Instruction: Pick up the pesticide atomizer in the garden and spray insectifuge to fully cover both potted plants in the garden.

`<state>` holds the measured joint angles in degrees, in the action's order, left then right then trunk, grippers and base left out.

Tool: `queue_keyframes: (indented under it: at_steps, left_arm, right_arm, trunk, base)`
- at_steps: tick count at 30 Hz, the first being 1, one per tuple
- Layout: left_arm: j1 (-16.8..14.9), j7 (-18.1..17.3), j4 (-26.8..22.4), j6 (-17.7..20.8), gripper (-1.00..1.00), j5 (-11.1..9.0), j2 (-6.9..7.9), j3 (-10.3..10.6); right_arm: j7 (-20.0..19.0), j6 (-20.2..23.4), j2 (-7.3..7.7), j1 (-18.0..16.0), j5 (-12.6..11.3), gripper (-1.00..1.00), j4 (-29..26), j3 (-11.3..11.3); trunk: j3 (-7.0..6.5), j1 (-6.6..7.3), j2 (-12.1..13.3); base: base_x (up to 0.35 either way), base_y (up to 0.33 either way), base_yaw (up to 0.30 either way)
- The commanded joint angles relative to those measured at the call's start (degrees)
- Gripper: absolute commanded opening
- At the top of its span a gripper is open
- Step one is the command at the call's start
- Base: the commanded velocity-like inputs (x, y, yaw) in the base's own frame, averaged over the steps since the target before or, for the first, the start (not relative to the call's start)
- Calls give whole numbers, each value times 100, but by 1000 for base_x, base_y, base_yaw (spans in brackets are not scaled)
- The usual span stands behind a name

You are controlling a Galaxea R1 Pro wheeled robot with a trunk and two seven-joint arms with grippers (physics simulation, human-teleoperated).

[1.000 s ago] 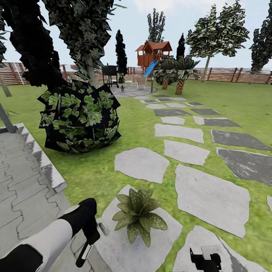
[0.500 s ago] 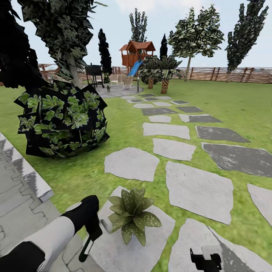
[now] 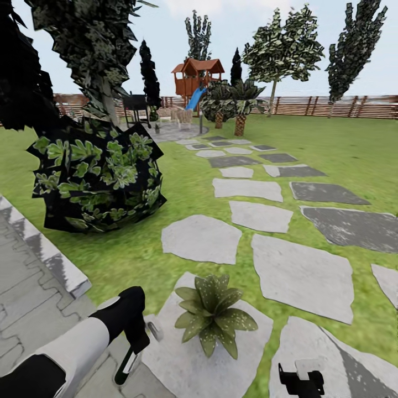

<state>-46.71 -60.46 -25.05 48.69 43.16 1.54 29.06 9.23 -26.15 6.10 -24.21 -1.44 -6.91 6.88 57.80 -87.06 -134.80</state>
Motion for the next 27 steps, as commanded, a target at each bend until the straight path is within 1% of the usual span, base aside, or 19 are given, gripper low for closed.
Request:
queue_keyframes:
  at_steps: [1,6,9,16,22,27]
  left_arm:
    - [6,-53,-17,26,-100,44,7,12]
    - [25,-53,-17,26,-100,42,5,12]
    - [51,-47,-17,5,-100,45,5,12]
    - [65,-27,-17,-59,-100,44,13,11]
    - [65,-24,43,-53,-100,46,53,17]
    - [65,-23,53,-52,-100,44,33,13]
  right_arm:
    - [37,-13,2,-5,-15,100,7,50]
    - [38,-13,-2,-5,-15,100,5,50]
    - [36,-13,-1,-5,-15,100,5,50]
    - [35,-13,-4,-5,-15,100,5,50]
    - [35,-13,-4,-5,-15,100,8,50]
    - [35,-13,-4,-5,-15,100,5,50]
  trunk:
    - [5,0,-2]
    - [5,0,-2]
    - [5,0,-2]
    - [4,0,-2]
    - [-7,0,-2]
    - [-10,0,-2]
  base:
    - [146,303,-246]
    - [203,266,-260]
    - [166,66,-263]
    - [13,4,-84]
    - [0,2,-249]
    - [0,214,-262]
